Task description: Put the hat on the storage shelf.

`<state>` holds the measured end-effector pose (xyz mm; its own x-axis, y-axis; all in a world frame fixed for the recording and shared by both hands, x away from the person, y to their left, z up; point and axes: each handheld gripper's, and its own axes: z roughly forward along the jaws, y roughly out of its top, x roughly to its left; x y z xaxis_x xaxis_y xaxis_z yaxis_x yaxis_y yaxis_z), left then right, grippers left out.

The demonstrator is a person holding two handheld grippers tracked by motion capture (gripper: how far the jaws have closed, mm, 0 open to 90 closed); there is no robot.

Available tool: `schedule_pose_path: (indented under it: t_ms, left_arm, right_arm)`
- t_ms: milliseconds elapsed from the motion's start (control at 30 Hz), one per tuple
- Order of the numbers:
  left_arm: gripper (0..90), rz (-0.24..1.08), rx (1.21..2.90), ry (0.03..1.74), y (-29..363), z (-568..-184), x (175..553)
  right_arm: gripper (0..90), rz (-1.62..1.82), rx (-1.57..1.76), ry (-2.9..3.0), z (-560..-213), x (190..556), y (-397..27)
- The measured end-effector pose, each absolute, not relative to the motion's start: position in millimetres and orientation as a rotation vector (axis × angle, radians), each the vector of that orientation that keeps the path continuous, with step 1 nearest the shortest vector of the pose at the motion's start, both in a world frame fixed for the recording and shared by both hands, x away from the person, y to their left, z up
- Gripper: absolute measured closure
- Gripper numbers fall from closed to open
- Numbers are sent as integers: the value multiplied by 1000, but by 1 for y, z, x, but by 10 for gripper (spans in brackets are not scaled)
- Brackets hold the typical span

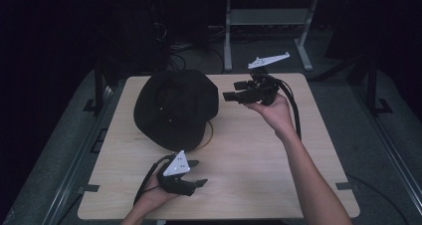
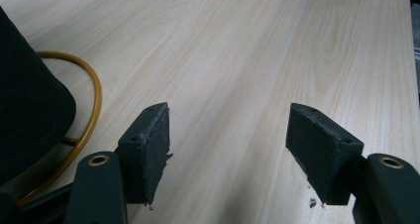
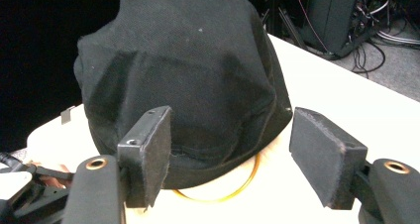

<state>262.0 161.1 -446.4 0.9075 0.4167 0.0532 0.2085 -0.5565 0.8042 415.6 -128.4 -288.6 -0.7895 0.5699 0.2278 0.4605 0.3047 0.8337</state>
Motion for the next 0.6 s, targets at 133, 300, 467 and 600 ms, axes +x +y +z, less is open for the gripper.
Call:
schedule_pose_path:
  t_ms: [133, 300, 467, 600]
  left_arm:
    - [331, 295, 2170, 452, 161, -446, 262]
    - [331, 293, 2176, 454, 161, -447, 261]
    - [331, 298, 2180, 452, 161, -447, 262]
    - [331, 297, 2180, 451, 161, -447, 262]
  right_arm:
    - [317, 1504, 982, 2438, -290, 415, -134]
    - [313, 1501, 1002, 2432, -293, 413, -139]
    - [307, 1499, 1009, 2438, -297, 413, -144]
    - [303, 1493, 1015, 2439, -299, 413, -147]
